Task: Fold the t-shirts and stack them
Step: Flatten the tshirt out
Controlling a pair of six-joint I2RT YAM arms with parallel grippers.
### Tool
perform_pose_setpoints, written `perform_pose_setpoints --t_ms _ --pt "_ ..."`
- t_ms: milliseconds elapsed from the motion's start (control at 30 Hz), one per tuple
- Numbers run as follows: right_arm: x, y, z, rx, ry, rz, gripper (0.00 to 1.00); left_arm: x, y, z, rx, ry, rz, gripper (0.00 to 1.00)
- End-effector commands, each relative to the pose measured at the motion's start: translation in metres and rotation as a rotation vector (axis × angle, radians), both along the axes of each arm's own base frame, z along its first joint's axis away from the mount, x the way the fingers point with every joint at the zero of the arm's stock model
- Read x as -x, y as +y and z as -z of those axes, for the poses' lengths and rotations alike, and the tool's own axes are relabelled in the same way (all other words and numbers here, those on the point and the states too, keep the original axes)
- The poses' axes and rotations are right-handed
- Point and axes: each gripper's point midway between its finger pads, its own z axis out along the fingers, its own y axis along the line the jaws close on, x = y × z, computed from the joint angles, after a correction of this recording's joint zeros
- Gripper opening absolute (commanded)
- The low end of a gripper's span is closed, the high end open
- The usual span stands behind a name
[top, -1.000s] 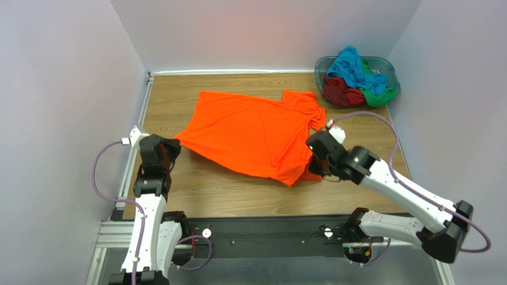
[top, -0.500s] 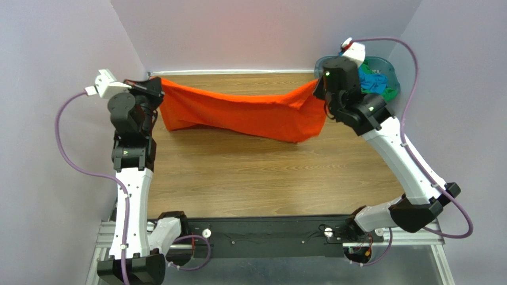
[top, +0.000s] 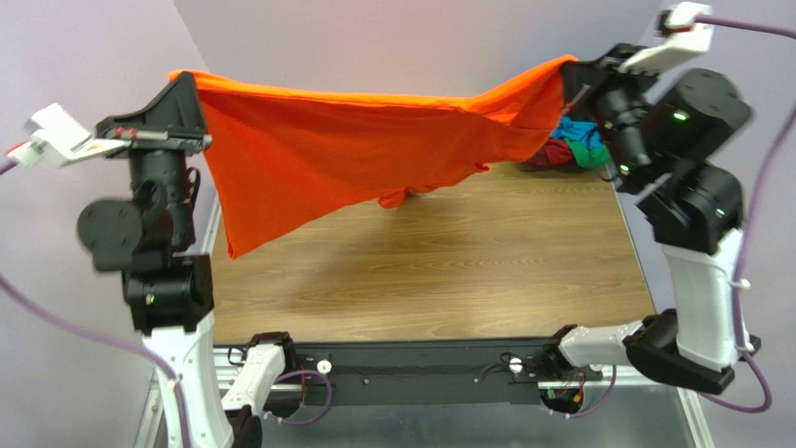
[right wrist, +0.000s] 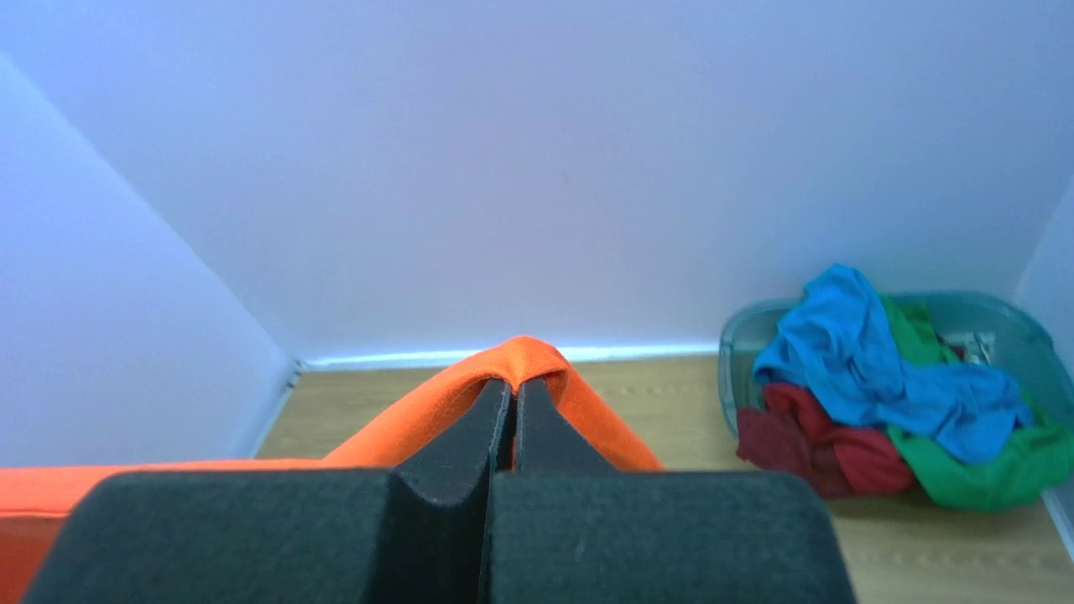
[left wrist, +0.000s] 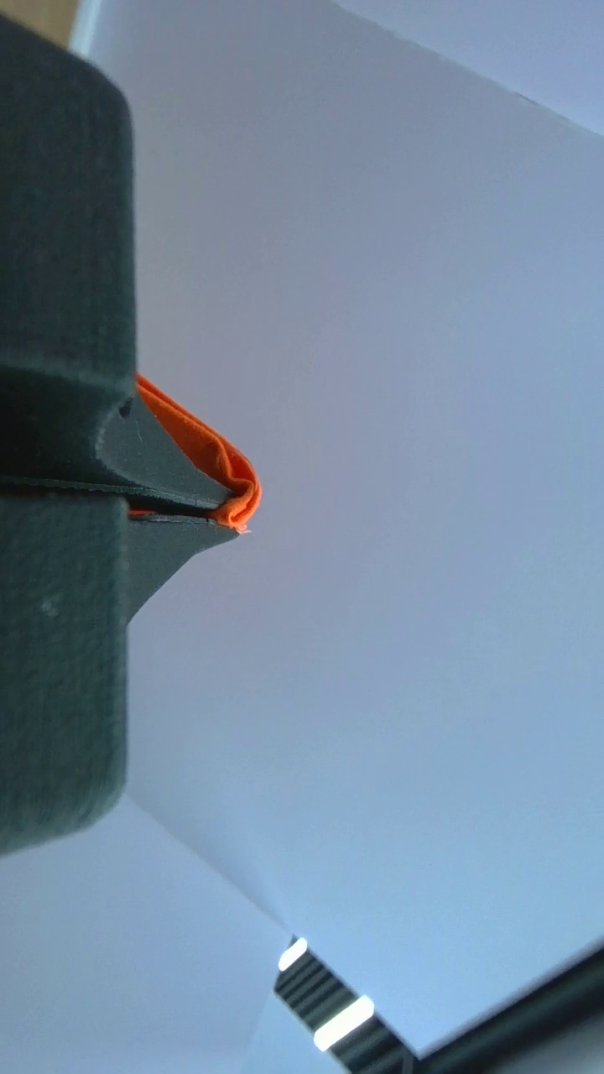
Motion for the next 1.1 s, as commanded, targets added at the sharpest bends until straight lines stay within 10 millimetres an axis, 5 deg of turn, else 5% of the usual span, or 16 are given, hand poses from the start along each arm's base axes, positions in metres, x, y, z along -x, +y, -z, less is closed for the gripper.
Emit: perform_pose_setpoints --t_ms 0,100,233,367,567,700,800,833,900,933,1067 --pt "0.044 -0.016 -0.050 0.005 -0.164 -0.088 0.01 0.065 -0.011 -0.038 -0.059 -0.139 0.010 0.00" --pt "0.067 -0.022 -0.072 -0.014 -0.236 -0.135 0.01 0.099 -0.021 -0.055 -0.098 -0.207 0.041 0.00" --pt "0.096 -0.029 -0.093 -0.028 -0.322 -0.195 0.01 0.120 -0.036 -0.064 -0.140 -0.236 0.104 0.00" --pt "0.091 -0.040 -0.094 -0.031 -0.316 -0.128 0.01 0.116 -0.037 -0.060 -0.131 -0.222 0.114 0.00" --pt "0.050 -0.057 -0.072 0.039 -0.232 0.101 0.01 0.068 -0.031 -0.025 -0.090 -0.104 0.120 0.00" --pt "0.001 -0.058 -0.025 0.136 -0.084 0.293 0.01 0.013 -0.017 0.028 -0.027 0.036 0.085 0.00" --pt "-0.040 -0.042 0.028 0.246 0.028 0.361 0.01 -0.041 -0.006 0.093 0.017 0.195 0.056 0.00" --pt "-0.056 -0.032 0.054 0.284 0.066 0.359 0.01 -0.063 0.002 0.130 0.046 0.275 0.020 0.00" --pt "-0.085 -0.021 0.091 0.320 0.125 0.334 0.01 -0.095 0.003 0.171 0.059 0.354 0.034 0.00" --pt "-0.099 -0.010 0.121 0.336 0.174 0.283 0.01 -0.119 0.004 0.216 0.074 0.455 0.037 0.00" --pt "-0.161 -0.012 0.222 0.394 0.344 0.248 0.01 -0.177 0.017 0.299 0.065 0.583 -0.019 0.00"
